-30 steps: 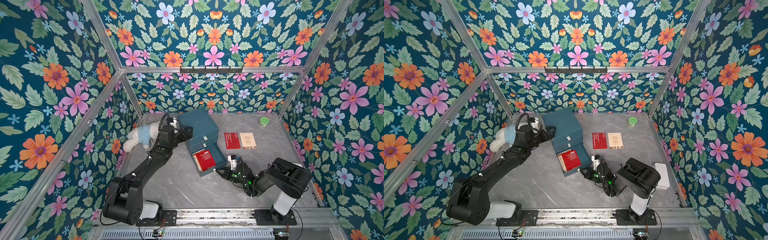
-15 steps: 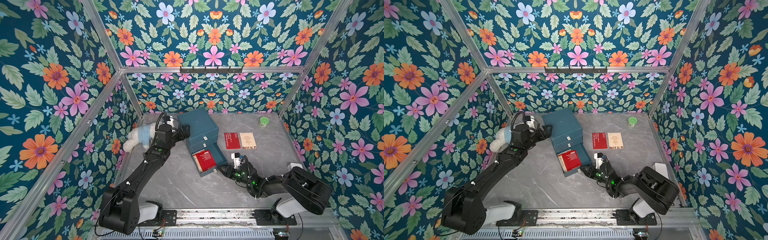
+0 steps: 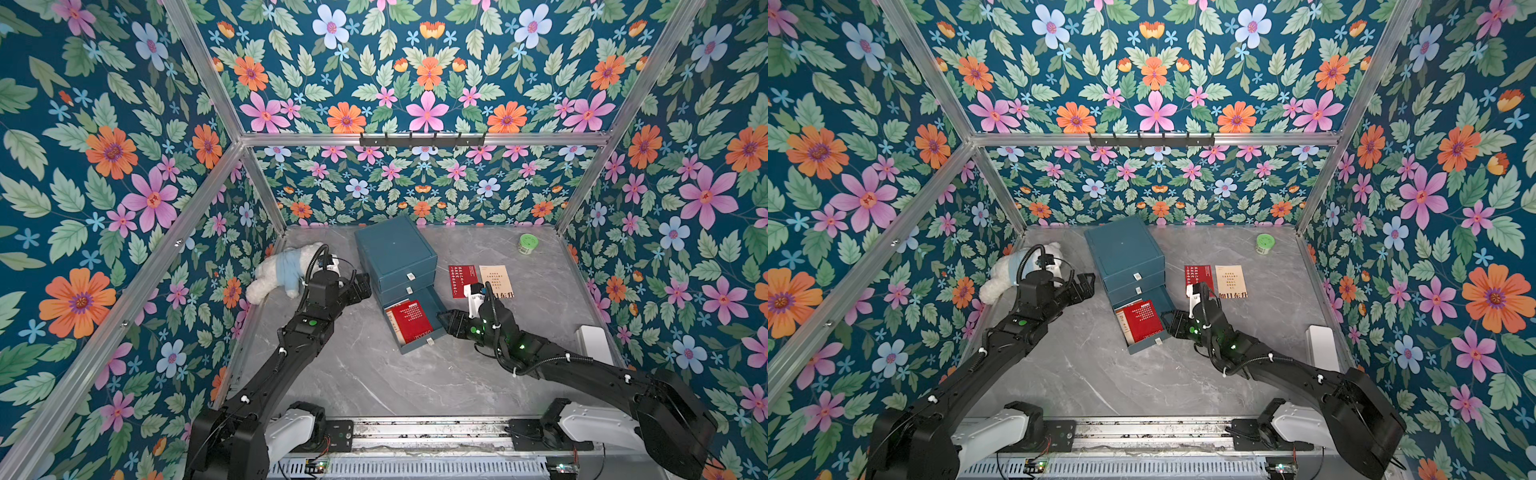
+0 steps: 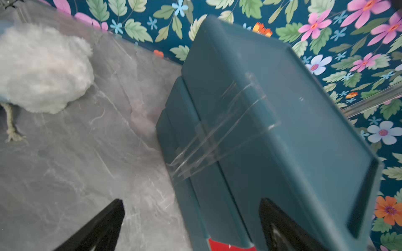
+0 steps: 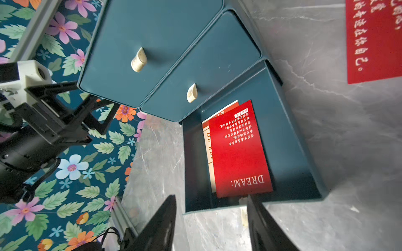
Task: Take the postcards out of the drawer
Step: Pick up the postcard from the drawer.
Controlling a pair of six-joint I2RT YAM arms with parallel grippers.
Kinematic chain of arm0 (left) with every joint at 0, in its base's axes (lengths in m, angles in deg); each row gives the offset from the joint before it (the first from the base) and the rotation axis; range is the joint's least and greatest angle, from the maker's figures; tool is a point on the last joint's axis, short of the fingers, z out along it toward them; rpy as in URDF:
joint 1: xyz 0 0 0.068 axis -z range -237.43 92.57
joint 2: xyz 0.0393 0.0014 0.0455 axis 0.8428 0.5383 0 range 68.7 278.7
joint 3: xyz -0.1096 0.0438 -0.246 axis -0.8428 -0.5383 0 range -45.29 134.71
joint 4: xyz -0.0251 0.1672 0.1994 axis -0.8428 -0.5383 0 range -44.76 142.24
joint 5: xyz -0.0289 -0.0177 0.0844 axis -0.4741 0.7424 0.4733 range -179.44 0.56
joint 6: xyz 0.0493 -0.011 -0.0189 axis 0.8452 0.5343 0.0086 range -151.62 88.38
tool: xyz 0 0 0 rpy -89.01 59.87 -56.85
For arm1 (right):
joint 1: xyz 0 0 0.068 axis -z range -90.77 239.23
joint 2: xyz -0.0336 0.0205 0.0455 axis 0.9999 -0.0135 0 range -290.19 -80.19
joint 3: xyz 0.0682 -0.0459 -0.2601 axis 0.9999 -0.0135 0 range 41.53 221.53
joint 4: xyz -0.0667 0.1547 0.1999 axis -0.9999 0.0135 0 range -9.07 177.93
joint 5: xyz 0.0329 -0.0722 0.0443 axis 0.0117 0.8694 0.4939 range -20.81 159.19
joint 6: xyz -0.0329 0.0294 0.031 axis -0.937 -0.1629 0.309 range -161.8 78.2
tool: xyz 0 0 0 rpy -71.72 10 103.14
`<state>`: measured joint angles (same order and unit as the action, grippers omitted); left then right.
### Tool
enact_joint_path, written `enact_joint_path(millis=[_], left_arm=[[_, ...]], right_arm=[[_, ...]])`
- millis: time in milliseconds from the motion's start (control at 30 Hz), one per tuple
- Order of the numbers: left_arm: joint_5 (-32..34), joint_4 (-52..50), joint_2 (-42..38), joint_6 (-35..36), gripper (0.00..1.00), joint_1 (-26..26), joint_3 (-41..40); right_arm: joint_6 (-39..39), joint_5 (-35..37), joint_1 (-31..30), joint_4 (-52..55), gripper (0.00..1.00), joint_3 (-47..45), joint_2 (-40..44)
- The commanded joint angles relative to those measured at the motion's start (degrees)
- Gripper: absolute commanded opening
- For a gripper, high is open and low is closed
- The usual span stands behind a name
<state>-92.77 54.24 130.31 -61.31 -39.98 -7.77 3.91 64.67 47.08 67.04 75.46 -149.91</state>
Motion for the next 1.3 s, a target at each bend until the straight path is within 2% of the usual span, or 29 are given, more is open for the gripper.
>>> enact_joint_path(millis=[0,233,500,1033,1267], left_arm=[[-0.2,-0.6,-2.1,-0.8,1.00,-0.1,-3.2],[-3.0,4.6,-5.6,-4.0,0.98,0.0,-12.9],[-8.2,14.5,-2.2,-7.3,0.96,0.3,-19.6],[-11.6,25.5,3.4,-7.6,0.95,0.8,-23.5],[-11.7,26.6,4.8,-8.2,0.95,0.9,-23.6]], right_arm=[[-4.0,-1.8,0.8,5.3,0.55,2.8,-2.6],[-5.0,-9.0,2.2,5.6,0.55,11.2,-14.9],[-6.0,-11.7,2.4,9.6,0.55,19.3,-26.3],[-11.2,-3.5,3.3,28.7,0.54,31.3,-35.9],[-14.3,-1.6,3.3,31.3,0.55,35.9,-39.6]])
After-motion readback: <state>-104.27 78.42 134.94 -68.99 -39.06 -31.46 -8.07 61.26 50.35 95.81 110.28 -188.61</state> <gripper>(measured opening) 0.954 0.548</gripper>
